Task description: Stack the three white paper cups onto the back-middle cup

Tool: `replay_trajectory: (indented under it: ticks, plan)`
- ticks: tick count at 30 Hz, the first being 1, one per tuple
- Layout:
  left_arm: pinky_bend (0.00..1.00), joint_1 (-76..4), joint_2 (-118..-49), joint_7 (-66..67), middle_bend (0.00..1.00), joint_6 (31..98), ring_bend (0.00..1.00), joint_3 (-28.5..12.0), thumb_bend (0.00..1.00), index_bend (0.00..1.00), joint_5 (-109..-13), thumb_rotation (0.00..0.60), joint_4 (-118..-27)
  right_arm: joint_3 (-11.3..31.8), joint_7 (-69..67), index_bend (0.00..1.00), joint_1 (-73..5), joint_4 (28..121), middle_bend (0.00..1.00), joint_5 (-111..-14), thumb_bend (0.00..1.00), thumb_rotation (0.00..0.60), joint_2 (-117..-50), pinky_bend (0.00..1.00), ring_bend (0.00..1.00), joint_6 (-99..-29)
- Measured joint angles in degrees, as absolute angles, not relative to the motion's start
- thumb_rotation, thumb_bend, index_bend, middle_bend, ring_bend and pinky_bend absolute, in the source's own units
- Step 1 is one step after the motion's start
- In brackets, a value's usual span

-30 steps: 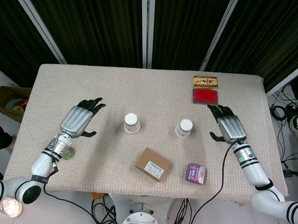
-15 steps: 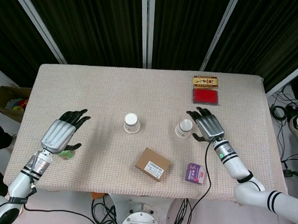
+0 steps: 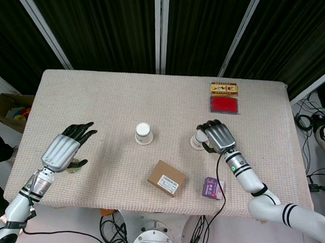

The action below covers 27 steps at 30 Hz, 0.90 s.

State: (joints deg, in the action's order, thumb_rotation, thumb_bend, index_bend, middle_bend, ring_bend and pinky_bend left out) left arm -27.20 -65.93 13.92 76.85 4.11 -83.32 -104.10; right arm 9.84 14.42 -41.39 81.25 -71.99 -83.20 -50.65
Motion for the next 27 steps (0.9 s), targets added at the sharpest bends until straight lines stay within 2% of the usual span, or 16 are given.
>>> replay_trajectory:
  ticks: [5, 14, 21, 27]
  plan:
    - [0.17, -25.6, -65.3, 12.8, 0.07, 77.5, 0.12, 3.8, 0.15, 0.17, -84.0, 0.6, -103.7, 10.7, 13.0, 0.46, -41.1, 85.4, 0.47, -74.9, 0.42, 0.6, -80.5, 0.3, 0.27, -53.8]
    - [0.17, -23.1, -64.3, 12.0, 0.07, 78.6, 0.12, 3.2, 0.15, 0.17, -85.4, 0.6, -104.0, 17.4, 14.1, 0.46, -47.7, 93.4, 0.44, -74.9, 0.42, 0.6, -77.0, 0.3, 0.26, -52.5]
    - [0.17, -21.5, -64.2, 10.8, 0.07, 78.9, 0.12, 2.9, 0.15, 0.17, -85.8, 0.6, -103.2, 20.4, 19.7, 0.46, -56.9, 90.9, 0.43, -67.6, 0.42, 0.6, -82.0, 0.3, 0.26, -46.4]
    - [0.16, -20.8, -64.1, 9.0, 0.07, 77.7, 0.12, 2.6, 0.15, 0.17, -85.4, 0.6, -102.3, 20.6, 23.3, 0.46, -62.1, 85.5, 0.43, -62.8, 0.42, 0.6, -87.0, 0.3, 0.26, -44.0]
